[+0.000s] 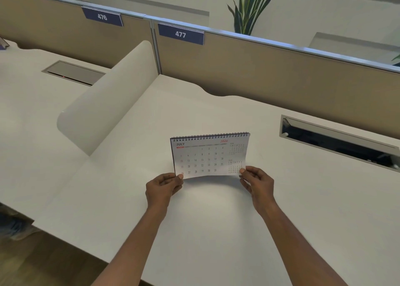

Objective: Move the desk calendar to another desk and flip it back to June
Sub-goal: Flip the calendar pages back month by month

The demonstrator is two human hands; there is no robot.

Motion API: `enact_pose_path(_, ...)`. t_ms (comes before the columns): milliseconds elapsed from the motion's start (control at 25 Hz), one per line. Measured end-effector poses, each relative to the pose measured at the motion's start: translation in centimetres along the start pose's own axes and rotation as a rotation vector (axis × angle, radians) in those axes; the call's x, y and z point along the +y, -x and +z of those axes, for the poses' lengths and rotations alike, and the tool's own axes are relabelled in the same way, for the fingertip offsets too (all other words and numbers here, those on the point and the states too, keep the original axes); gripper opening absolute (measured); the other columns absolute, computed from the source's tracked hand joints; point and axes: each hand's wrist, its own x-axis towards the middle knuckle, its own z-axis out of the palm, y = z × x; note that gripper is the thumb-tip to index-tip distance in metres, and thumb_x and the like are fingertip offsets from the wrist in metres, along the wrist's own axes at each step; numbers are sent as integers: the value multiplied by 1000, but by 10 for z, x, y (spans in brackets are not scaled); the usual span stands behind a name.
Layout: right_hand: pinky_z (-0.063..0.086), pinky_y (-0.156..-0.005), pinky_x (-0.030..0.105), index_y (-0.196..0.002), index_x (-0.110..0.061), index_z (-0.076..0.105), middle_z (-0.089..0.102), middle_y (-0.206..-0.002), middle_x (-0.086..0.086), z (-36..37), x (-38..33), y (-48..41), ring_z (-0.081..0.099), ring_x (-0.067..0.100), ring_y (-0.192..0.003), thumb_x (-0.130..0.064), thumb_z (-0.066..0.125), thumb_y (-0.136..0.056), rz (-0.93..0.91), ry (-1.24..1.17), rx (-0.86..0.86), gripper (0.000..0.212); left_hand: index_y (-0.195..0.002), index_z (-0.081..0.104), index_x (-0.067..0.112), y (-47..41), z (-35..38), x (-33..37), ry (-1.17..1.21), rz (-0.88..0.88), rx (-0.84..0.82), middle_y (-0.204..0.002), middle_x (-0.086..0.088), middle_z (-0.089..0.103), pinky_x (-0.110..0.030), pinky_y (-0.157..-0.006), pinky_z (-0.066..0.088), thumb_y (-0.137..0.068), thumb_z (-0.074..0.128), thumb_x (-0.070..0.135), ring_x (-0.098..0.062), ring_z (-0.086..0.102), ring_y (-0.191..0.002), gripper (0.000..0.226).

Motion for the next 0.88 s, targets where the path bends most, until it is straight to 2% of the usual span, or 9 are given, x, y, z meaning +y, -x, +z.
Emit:
enact_pose_path(240,62,-78,30,-100,-2,74,79,-97,15,-4,-5,5,75,23,-87,2,80,-82,-49,9,-13,19,-96,76,0,7,-8,3,-18,17,-44,-87,-20,82,-31,-76,66,-78,89,4,-33,81,-88,23)
enact_pose_path(400,62,-82,32,-101,-1,75,78,-102,17,-7,-9,11,74,27,-95,2,75,-87,-41,13,-64,14,-101,77,6,11,-12,4,-1,25,-136,-92,-14,83,-35,-82,66,-86,81,0,-30,79,-90,16)
enact_pose_path(600,63,-81,36,-107,-3,74,79,-107,16,-11,-21,21,75,26,-97,-8,68,-95,-3,-12,-172,15,-112,78,6,12,-20,11,85,-1,-241,-109,-12,82,-34,-79,65,-98,70,15,-27,77,-101,18)
enact_pose_path(760,62,-77,36,-114,3,70,77,-110,19,-12,-32,27,75,30,-100,-7,73,-90,-23,-63,-161,26,-113,77,9,16,-24,21,71,49,-259,-108,-11,82,-32,-75,65,-93,76,12,-26,80,-98,20)
enact_pose_path(880,62,-74,35,-110,4,70,78,-107,19,-12,-38,32,76,31,-99,-3,77,-85,-37,-73,-142,27,-109,76,7,18,-24,26,60,66,-243,-106,-13,82,-32,-73,65,-88,79,6,-28,80,-97,20)
